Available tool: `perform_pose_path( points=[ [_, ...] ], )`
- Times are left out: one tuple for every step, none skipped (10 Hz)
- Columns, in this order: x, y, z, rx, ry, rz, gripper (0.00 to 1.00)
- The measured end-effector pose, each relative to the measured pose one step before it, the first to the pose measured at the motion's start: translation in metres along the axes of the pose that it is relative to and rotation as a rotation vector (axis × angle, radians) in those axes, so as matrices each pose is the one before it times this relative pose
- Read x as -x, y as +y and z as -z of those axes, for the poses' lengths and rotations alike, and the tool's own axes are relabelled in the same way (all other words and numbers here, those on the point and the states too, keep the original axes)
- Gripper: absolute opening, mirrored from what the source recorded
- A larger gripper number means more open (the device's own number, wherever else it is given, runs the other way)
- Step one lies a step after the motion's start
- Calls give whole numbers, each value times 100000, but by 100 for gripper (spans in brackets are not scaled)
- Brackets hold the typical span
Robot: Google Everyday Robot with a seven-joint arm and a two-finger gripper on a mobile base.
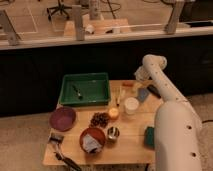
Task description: Place pepper in metal cup
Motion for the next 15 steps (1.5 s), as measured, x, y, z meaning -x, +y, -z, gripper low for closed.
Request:
perform_pose_path(
  points=[
    [-190,-84,-598,884,-9,-742,80],
    [-109,-164,-510,686,-260,-998,80],
    [-96,-204,-279,605,-266,-1070,80],
    [-64,-108,-72,60,-379,-526,80],
    [-55,-67,-5,-145,-608,-367,80],
    [-21,90,-72,-154,-972,-148,80],
    [24,241,-70,-13,-966,345,80],
    [40,220,-90,124,-468,642,80],
    [49,229,-114,120,-286,962,80],
    [60,333,-216,140,105,1598,80],
    [23,178,-149,30,71,839,80],
    [2,147,-184,-160,40,756,80],
    [-36,117,-191,-824,69,756,80],
    [-99,61,-53,-1742,188,-148,80],
    [-151,110,-116,-810,156,-584,80]
  ],
)
